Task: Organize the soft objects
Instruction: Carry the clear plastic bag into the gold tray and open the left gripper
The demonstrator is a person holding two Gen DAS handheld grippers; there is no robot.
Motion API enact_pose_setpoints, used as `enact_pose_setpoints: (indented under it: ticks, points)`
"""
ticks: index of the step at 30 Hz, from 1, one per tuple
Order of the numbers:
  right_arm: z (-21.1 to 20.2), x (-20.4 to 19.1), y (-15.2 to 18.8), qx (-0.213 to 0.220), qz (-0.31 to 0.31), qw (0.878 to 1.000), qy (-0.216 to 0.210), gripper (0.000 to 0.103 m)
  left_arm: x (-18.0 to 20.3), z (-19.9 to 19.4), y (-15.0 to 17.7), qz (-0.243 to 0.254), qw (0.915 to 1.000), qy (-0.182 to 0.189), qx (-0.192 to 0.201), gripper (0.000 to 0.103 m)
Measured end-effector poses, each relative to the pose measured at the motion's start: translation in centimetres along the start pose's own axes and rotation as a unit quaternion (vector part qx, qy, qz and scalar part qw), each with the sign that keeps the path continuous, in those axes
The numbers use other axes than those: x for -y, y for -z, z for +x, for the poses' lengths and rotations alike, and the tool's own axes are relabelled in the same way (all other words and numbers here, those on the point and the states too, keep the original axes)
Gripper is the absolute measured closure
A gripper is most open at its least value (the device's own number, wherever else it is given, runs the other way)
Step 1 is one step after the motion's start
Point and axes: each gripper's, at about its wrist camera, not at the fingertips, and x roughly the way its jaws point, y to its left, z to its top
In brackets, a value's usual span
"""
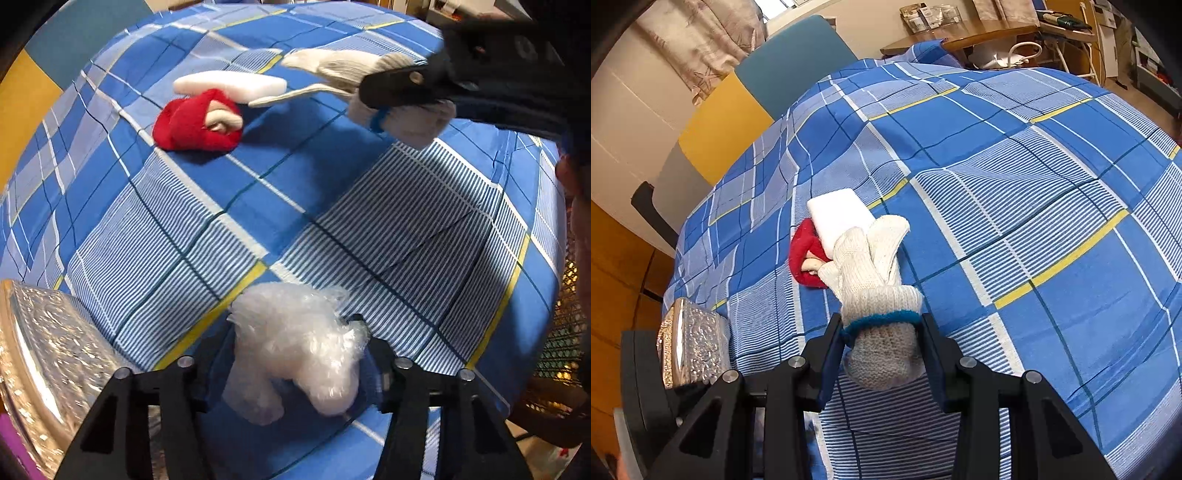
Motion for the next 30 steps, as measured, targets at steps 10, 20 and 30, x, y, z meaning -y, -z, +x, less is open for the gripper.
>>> enact_pose_setpoints:
  ticks: [10,20,30]
  points:
    - [-0.2,-0.8,0.2,0.009,-0.035,0.999,0.025,0.063,-1.9,-0.7,4.2,-0.101,0.992,0.007,0.075,0.048]
    - [-0.1,-3.2,0.9,0.022,-0.113,0.991,0.074,0.063,-0.7,-6.6,11.5,-0.162,0.9731,-0.019,0.163,0.048]
    - [-1.5,-6.2,3.3,0.042,-0.161,0.985,0.054,0.063,-1.7,-11.5,15.9,-0.195,0.9526,-0.047,0.229,0.048]
